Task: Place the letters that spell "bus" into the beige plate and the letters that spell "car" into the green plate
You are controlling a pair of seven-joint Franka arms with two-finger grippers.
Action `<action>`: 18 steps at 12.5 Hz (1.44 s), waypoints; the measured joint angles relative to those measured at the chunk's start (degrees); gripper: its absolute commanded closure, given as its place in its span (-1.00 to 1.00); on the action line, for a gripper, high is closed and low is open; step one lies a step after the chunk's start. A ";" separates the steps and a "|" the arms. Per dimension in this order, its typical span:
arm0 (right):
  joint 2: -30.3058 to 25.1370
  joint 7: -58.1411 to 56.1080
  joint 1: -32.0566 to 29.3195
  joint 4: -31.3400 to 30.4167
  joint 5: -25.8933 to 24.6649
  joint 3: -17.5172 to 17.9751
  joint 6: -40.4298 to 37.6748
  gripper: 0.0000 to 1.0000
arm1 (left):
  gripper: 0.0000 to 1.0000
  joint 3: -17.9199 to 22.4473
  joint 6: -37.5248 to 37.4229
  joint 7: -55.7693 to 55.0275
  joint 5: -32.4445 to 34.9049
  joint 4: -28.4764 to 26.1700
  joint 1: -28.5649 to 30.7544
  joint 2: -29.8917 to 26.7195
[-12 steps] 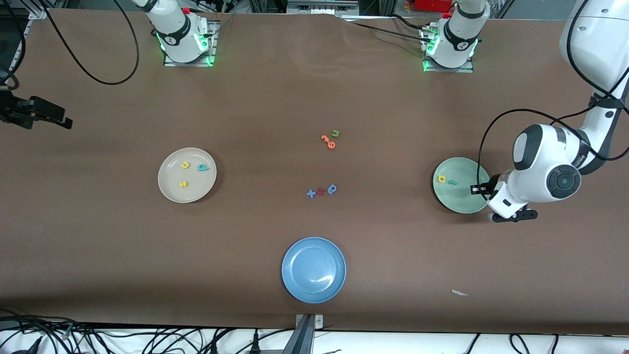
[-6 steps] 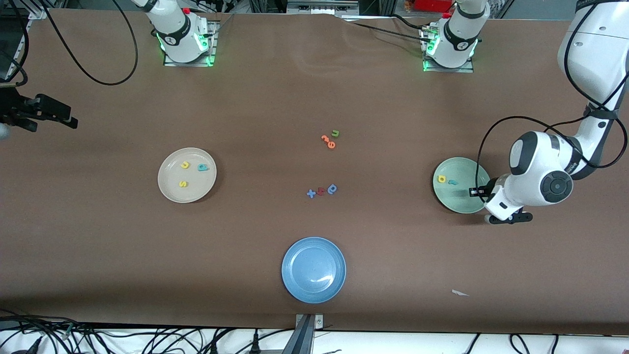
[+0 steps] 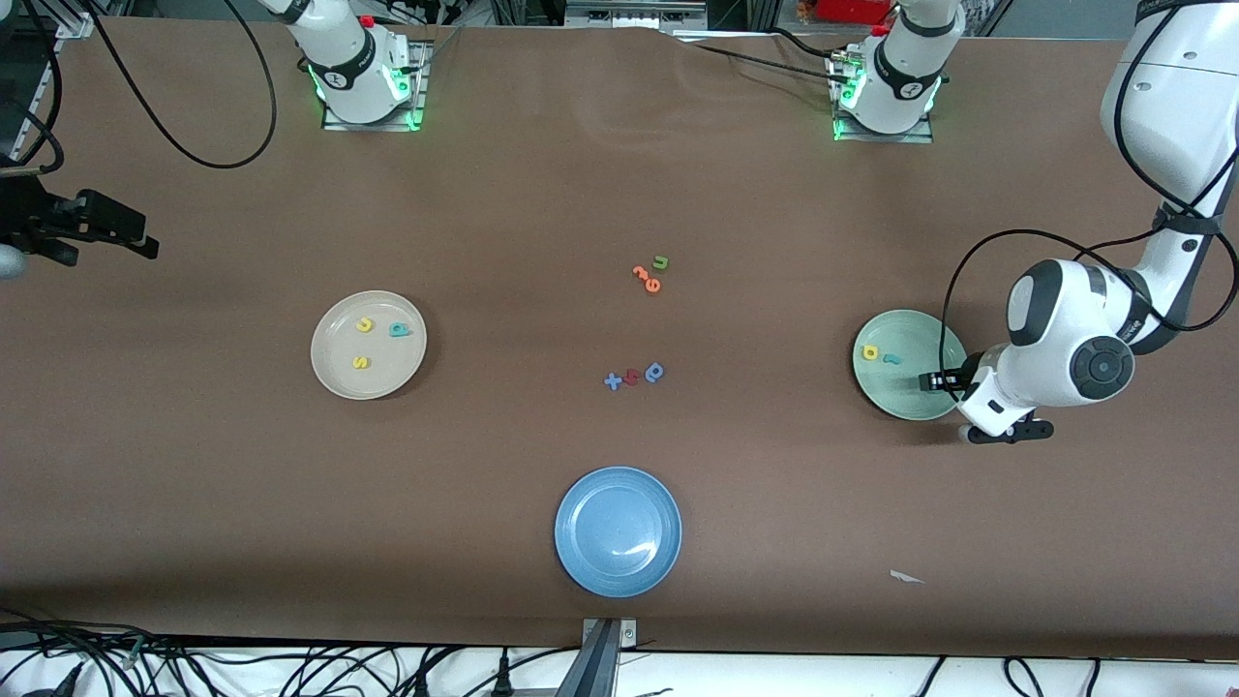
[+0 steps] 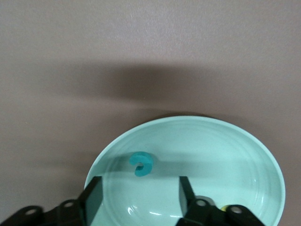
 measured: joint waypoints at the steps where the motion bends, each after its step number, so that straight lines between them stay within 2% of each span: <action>1: 0.19 0.00 0.07 0.00 0.00 0.20 0.19 -1.00 | -1.00 -0.19 0.09 0.00 0.00 0.42 0.03 -0.28; 7: 0.06 0.01 1.17 0.01 -0.22 2.00 0.09 -1.00 | -1.00 -2.25 -1.93 -0.11 -1.41 4.10 0.14 -8.03; 9: 0.06 0.01 1.17 0.01 -0.24 1.98 -0.09 -1.00 | -1.00 -3.22 -8.00 -0.11 -1.57 7.20 0.18 -10.70; 13: 0.05 0.01 1.18 0.01 -0.56 1.99 -0.13 -1.00 | -1.00 -6.26 -25.79 -0.11 -1.69 18.49 0.12 -14.43; 15: 0.05 0.01 1.23 0.01 -0.84 1.99 -0.13 -1.00 | -1.00 -6.39 -28.60 -0.11 -3.38 21.11 0.09 -14.78; 18: 0.04 0.01 1.50 0.01 -1.11 2.06 -0.14 -1.00 | -1.00 -6.38 -28.83 -0.11 -4.23 21.73 0.10 -14.79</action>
